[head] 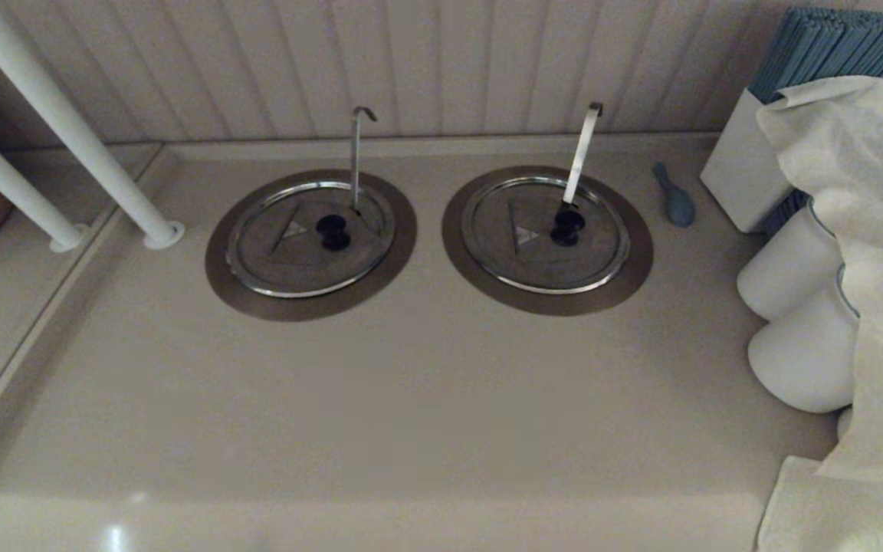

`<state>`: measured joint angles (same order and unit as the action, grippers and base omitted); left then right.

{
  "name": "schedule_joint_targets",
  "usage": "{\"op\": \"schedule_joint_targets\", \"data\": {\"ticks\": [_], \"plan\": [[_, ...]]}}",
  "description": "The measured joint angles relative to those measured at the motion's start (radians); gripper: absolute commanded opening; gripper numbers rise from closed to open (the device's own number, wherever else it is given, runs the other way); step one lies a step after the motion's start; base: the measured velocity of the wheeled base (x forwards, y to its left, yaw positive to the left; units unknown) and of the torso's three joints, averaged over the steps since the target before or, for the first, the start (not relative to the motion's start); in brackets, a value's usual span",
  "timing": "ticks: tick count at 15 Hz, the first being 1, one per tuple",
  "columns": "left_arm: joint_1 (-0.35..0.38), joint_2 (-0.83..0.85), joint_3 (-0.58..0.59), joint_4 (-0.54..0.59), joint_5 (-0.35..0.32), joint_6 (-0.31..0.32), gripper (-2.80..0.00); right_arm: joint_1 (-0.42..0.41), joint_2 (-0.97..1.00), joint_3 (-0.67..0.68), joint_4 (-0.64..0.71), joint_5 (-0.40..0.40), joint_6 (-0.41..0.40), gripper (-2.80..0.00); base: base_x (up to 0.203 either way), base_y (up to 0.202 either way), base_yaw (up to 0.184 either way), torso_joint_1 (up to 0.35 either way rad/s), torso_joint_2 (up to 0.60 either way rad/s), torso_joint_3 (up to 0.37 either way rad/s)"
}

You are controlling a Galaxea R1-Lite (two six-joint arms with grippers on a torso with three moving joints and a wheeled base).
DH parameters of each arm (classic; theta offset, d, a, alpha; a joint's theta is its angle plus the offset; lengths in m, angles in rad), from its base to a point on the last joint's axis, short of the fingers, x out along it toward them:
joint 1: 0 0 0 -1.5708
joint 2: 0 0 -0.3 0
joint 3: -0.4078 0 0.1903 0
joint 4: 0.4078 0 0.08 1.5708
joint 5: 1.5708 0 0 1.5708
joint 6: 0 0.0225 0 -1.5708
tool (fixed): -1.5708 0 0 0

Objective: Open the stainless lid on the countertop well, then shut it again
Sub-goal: Open the lid

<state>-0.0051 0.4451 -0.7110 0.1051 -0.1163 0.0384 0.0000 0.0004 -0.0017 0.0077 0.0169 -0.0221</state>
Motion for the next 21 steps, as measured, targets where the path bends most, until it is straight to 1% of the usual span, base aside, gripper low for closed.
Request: {"op": "schedule_joint_targets", "data": {"ticks": [3,6,7,8,9,10,11,14,15,17,19,21], "plan": [[-0.012,0.306,-0.238,-0.030,-0.026,-0.018,-2.80,0.000,0.000,0.000,0.000,-0.001,0.003,-2.80,0.000,0.000,0.000,0.000,0.00,0.000],[-0.037,0.632,-0.493,-0.051,-0.017,-0.034,-2.80,0.000,0.000,0.000,0.000,0.000,0.003,-2.80,0.000,0.000,0.000,0.000,0.00,0.000],[-0.046,0.726,-0.552,-0.068,-0.010,-0.047,-2.80,0.000,0.000,0.000,0.000,-0.001,0.003,-2.80,0.000,0.000,0.000,0.000,0.00,0.000],[-0.056,0.831,-0.601,-0.106,-0.004,-0.066,-2.80,0.000,0.000,0.000,0.000,0.000,0.003,-2.80,0.000,0.000,0.000,0.000,0.00,0.000],[-0.063,0.917,-0.625,-0.160,0.002,-0.082,-2.80,0.000,0.000,0.000,0.000,0.000,0.003,-2.80,0.000,0.000,0.000,0.000,0.00,0.000],[-0.069,0.990,-0.629,-0.236,0.006,-0.093,-2.80,0.000,0.000,0.000,0.000,0.000,0.003,-2.80,0.000,0.000,0.000,0.000,0.00,0.000],[-0.073,1.053,-0.600,-0.329,0.007,-0.098,-2.80,0.000,0.000,0.000,0.000,-0.001,0.003,-2.80,0.000,0.000,0.000,0.000,0.00,0.000],[-0.094,1.181,-0.481,-0.586,0.010,-0.106,-2.80,0.000,0.000,0.000,0.000,-0.001,0.003,-2.80,0.000,0.000,0.000,0.000,0.00,0.000],[-0.107,1.194,-0.436,-0.624,0.008,-0.111,-2.80,0.000,0.000,0.000,0.000,0.000,0.003,-2.80,0.000,0.000,0.000,0.000,0.00,0.000],[-0.143,1.197,-0.348,-0.661,0.006,-0.116,-2.80,0.000,0.000,0.000,0.000,-0.001,0.002,-2.80,0.000,0.000,0.000,0.000,0.00,0.000],[-0.186,1.197,-0.286,-0.771,0.009,-0.114,-2.80,0.000,0.000,0.000,0.000,-0.001,0.003,-2.80,0.000,0.000,0.000,0.000,0.00,0.000],[-0.228,1.205,-0.260,-0.860,0.016,-0.114,-2.80,0.000,0.000,0.000,0.000,0.000,0.003,-2.80,0.000,0.000,0.000,0.000,0.00,0.000]]}}
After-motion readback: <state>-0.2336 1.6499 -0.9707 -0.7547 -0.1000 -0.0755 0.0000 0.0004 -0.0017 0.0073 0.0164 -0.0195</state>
